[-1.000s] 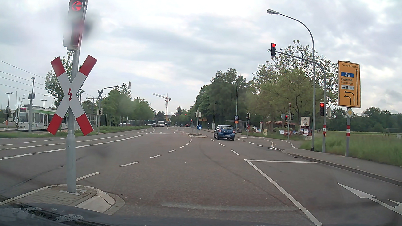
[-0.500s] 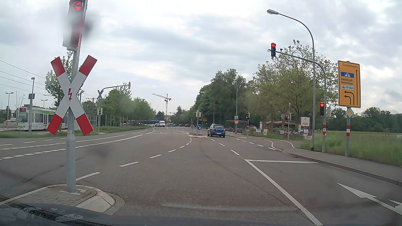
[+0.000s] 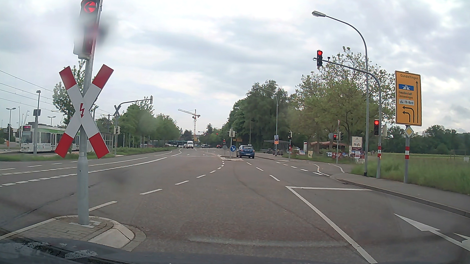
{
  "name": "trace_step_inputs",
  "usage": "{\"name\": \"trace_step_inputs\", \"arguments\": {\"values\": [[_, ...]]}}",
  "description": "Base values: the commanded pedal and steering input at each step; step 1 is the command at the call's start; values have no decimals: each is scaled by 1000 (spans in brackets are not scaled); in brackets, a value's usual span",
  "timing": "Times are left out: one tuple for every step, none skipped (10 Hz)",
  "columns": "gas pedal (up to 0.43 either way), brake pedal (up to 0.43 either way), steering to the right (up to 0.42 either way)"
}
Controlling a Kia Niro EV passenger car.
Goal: Follow the waypoints while adhering to traffic rules and regulations
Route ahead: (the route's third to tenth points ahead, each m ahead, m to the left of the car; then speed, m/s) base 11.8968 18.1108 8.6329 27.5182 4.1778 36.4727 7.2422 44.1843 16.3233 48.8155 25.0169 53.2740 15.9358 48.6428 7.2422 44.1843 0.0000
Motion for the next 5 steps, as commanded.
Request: {"name": "trace_step_inputs", "arguments": {"values": [[0,201,10],[0,201,9],[0,201,9],[0,201,9],[0,201,9]]}}
